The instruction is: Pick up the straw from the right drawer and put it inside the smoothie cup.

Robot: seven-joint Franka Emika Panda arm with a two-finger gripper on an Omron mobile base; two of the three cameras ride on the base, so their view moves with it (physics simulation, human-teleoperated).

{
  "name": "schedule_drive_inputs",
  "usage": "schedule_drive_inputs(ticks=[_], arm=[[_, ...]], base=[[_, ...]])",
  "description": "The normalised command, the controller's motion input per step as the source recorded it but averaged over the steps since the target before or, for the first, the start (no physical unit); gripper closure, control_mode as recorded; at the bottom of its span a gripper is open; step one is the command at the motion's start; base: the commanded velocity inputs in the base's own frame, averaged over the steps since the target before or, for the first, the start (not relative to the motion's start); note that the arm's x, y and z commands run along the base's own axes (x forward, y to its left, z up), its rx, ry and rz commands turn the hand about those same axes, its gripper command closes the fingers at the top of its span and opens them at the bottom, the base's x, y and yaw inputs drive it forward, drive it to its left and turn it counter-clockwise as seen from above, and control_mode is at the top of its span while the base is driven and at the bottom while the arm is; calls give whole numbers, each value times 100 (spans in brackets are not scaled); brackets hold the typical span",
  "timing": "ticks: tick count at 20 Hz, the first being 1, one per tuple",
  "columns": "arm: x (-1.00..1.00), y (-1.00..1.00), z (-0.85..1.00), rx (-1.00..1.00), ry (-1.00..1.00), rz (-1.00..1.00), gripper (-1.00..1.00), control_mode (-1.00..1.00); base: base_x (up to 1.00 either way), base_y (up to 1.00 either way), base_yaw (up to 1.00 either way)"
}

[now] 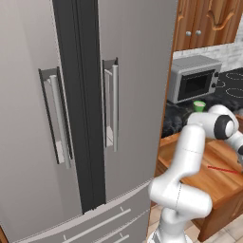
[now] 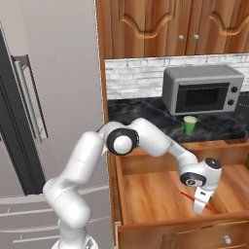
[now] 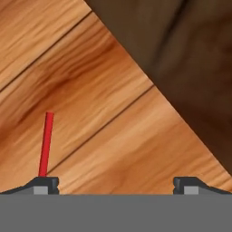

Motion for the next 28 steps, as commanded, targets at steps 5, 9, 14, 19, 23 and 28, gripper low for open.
schedule_drive_inputs(ticks=[5, 9, 14, 19, 23, 28], arm=[[7, -17, -31, 0, 0, -2, -100, -100], [36, -7, -17, 0, 0, -5, -100, -100], [35, -4, -20, 0, 0, -4, -100, -100], [10, -11, -36, 0, 0, 0, -100, -100], [18, -6, -37, 0, 0, 0, -100, -100], [32, -18, -12, 0, 0, -2, -100, -100]], base=[[0, 0, 0], [0, 0, 0], [0, 0, 0], [0, 0, 0], [0, 0, 0], [0, 0, 0]])
